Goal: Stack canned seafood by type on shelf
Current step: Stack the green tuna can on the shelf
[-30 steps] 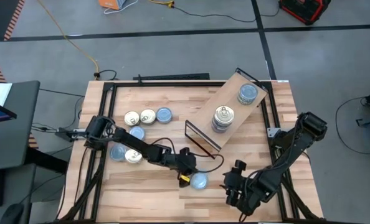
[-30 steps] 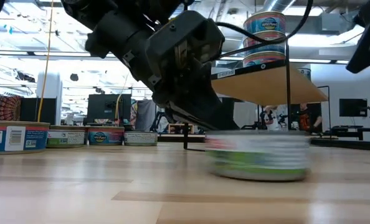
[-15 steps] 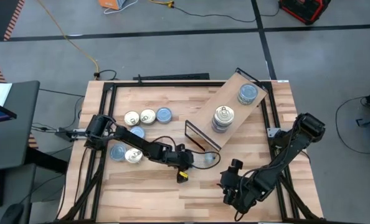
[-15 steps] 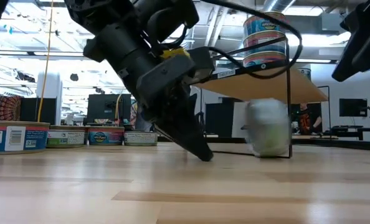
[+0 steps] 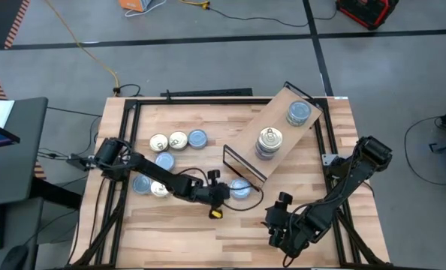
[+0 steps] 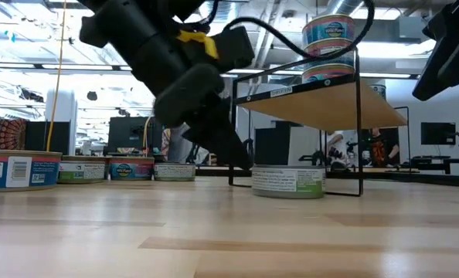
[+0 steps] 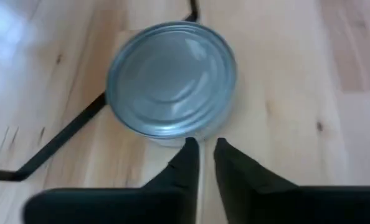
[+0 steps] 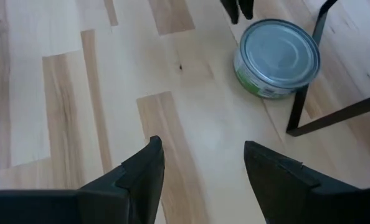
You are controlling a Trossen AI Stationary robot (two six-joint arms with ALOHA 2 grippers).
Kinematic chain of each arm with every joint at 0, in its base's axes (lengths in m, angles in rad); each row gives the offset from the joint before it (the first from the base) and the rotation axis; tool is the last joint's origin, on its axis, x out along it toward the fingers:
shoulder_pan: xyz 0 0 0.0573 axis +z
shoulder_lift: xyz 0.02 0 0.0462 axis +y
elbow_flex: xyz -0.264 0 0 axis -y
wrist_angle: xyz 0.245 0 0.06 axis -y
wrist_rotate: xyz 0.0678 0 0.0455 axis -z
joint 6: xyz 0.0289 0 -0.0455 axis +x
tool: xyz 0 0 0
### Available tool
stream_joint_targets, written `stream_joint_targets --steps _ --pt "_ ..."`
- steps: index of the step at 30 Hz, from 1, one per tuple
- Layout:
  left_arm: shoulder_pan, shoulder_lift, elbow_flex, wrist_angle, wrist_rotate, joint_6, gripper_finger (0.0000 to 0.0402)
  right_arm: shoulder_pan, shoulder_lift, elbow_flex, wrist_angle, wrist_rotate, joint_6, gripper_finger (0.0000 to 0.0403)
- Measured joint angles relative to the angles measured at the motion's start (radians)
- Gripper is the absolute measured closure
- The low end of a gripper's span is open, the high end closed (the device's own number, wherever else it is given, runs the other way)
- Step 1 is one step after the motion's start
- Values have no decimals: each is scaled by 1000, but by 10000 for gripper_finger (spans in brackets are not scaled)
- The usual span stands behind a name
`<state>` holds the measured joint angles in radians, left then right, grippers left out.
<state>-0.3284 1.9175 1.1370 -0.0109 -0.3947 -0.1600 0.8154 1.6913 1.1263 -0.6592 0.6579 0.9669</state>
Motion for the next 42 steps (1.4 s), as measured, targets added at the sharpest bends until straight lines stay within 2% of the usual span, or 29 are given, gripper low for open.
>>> stream_joint_targets --steps 5,9,13,17,20,25,33,39,42 --pt "-34 0 0 47 -93 90 288 -5 0 0 21 0 -7 154" --pt "-37 0 1 108 -108 191 265 -15 0 0 38 0 -23 154" --pt "-22 0 1 117 -91 336 268 -28 0 0 80 0 -58 154" --pt "-3 17 2 96 36 576 280 -33 0 0 81 0 -60 154" --pt "1 46 2 109 34 715 287 -33 -1 0 89 0 -60 154" --pt "1 81 0 150 -29 935 299 -33 -2 1 99 1 -60 154" --pt "-13 94 1 137 -57 960 325 -33 -2 1 98 1 -59 154" --pt "-59 94 1 92 -150 912 389 -33 -2 1 92 1 -59 154" --pt "-76 93 2 51 -176 848 397 -33 -2 1 92 1 -59 154"
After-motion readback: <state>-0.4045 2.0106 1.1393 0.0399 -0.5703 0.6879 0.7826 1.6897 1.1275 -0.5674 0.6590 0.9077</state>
